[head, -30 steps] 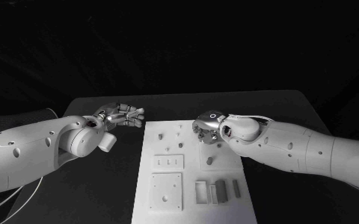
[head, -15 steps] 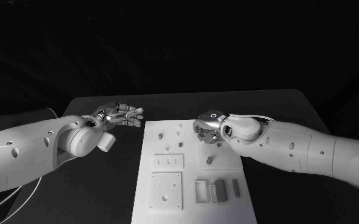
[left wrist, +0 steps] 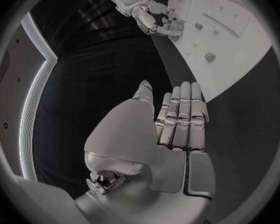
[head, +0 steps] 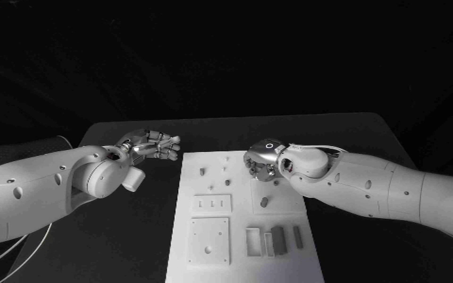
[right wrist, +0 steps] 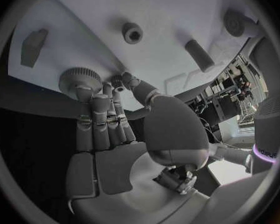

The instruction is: Assemble the parts on the task board

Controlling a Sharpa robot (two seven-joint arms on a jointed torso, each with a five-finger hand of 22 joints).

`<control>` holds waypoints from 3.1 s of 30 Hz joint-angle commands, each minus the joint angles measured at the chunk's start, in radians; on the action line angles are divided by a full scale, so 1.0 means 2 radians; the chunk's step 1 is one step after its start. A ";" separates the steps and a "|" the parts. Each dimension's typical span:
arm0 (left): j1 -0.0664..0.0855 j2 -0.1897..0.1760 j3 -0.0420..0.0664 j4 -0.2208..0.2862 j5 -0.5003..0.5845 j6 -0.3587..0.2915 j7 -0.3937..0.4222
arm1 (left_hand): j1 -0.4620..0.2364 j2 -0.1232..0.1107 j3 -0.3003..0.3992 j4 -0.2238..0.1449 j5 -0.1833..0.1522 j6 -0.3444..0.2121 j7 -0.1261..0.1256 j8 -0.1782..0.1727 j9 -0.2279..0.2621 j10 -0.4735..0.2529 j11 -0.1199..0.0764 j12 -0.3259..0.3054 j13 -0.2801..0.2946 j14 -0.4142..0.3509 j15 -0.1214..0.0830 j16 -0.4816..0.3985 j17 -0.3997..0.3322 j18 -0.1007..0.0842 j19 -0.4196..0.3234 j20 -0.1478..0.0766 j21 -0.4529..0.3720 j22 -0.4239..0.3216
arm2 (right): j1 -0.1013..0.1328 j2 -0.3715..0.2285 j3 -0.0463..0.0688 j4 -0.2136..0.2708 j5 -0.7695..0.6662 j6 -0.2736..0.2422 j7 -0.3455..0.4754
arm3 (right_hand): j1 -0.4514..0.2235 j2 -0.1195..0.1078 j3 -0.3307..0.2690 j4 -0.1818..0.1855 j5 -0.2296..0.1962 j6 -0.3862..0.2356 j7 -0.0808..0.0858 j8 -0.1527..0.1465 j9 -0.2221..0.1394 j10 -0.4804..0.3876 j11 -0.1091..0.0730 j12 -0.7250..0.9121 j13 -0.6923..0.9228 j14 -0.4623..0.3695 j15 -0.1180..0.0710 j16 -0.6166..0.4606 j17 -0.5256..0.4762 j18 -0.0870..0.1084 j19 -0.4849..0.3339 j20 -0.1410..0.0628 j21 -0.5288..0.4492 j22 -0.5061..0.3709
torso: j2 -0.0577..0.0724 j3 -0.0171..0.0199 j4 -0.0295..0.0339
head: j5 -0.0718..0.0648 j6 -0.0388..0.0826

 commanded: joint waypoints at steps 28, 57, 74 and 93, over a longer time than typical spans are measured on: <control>0.000 0.003 0.000 -0.001 -0.001 0.009 0.002 | -0.001 0.000 -0.002 0.000 -0.002 0.003 0.004 -0.004 -0.001 0.006 0.000 -0.004 0.000 0.004 0.002 -0.005 0.002 0.001 0.001 -0.005 -0.003 -0.001 | -0.003 0.005 -0.002 0.001 -0.013 0.018 -0.007 | 0.011 0.026 0.006 0.000 0.000 0.036 -0.010 0.010 0.014 0.049 -0.022 0.027 0.077 0.005 -0.023 0.015 -0.007 0.042 0.004 -0.005 0.016 0.011 | 0.000 -0.0001 0.0002 | -0.003 -0.001; 0.001 0.002 0.000 -0.005 -0.004 0.009 0.002 | 0.001 0.000 -0.002 0.000 -0.002 0.003 0.004 -0.004 -0.001 0.007 0.000 -0.006 0.000 0.004 0.002 -0.007 0.004 -0.001 0.002 -0.006 -0.004 -0.001 | -0.001 0.024 0.008 0.036 -0.076 -0.034 -0.067 | 0.002 0.028 0.007 0.001 0.000 0.043 -0.013 0.010 0.018 0.055 -0.025 0.023 0.086 0.010 -0.026 0.021 -0.007 0.042 0.008 -0.007 0.024 0.011 | 0.000 -0.0006 0.0013 | -0.001 0.011; 0.001 0.008 0.000 -0.009 -0.005 0.010 0.003 | 0.002 0.001 -0.002 0.000 -0.002 0.003 0.004 -0.005 -0.001 0.007 0.000 -0.007 0.000 0.004 0.002 -0.008 0.005 -0.003 0.003 -0.007 -0.004 -0.001 | -0.001 0.066 0.013 -0.006 -0.093 -0.066 -0.077 | 0.003 0.023 0.009 0.001 0.000 0.045 -0.014 0.010 0.018 0.057 -0.026 0.022 0.088 0.011 -0.027 0.023 -0.007 0.042 0.010 -0.009 0.026 0.011 | 0.001 -0.0006 0.0016 | 0.002 0.023; 0.001 0.009 0.000 -0.008 -0.005 0.010 0.002 | 0.002 0.001 -0.003 0.000 -0.002 0.003 0.004 -0.005 -0.001 0.007 0.000 -0.008 0.001 0.005 0.002 -0.008 0.006 -0.003 0.003 -0.008 -0.005 -0.001 | -0.002 0.091 0.014 -0.043 -0.083 -0.070 -0.064 | 0.003 0.022 0.010 0.001 0.000 0.046 -0.014 0.009 0.019 0.058 -0.026 0.021 0.089 0.012 -0.027 0.023 -0.008 0.042 0.011 -0.010 0.026 0.010 | 0.001 0.0004 0.0011 | 0.010 0.023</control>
